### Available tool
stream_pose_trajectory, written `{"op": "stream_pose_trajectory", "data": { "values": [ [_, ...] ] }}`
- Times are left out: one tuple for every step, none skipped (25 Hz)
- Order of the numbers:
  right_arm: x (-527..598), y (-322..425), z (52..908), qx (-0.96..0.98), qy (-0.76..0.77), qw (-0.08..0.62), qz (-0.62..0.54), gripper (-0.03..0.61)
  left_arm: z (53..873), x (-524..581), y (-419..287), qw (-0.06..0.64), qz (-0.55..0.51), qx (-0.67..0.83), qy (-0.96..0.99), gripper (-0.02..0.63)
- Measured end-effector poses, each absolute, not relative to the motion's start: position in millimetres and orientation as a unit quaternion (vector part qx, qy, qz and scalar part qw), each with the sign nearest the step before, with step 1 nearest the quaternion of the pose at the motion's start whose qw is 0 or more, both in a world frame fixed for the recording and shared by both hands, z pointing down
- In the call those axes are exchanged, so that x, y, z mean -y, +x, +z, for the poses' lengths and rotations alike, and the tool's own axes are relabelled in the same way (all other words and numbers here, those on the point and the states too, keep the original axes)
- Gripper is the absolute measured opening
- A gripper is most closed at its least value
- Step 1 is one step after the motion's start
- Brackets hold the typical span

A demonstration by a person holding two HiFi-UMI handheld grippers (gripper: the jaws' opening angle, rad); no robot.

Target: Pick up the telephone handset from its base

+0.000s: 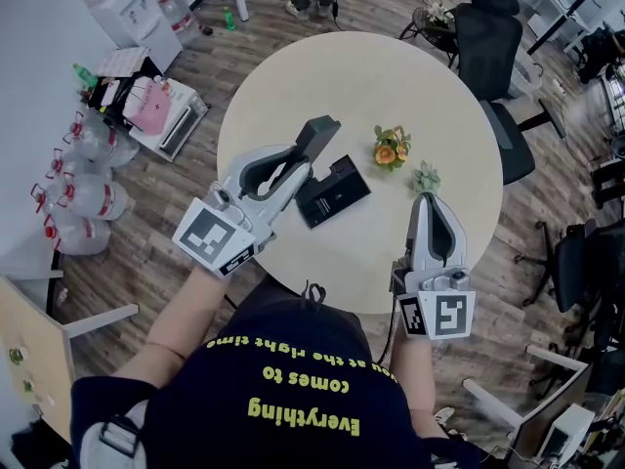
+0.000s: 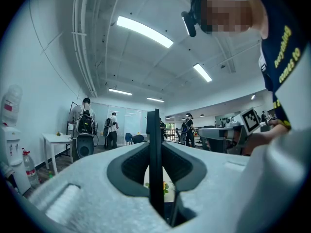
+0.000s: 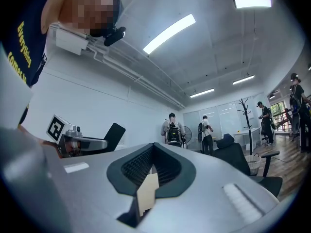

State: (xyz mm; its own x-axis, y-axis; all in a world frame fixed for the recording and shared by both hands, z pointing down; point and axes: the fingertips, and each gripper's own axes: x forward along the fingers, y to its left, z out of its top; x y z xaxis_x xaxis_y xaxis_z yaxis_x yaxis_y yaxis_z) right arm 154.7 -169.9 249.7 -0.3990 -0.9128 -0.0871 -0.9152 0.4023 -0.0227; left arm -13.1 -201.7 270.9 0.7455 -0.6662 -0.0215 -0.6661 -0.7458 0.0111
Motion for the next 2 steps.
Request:
{"op": "stream_pose_trajectory", "data": {
  "values": [
    [169.8, 155.2, 250.0, -0.836, -0.547, 0.043, 0.014, 0.011, 271.2, 201.9, -12.7, 0.001, -0.012, 0.356, 0.934, 0.079],
    [169.7, 155.7, 250.2, -0.836, -0.548, 0.043, 0.015, 0.011, 271.6, 202.0, -12.3, 0.001, -0.012, 0.356, 0.934, 0.078]
  ]
}}
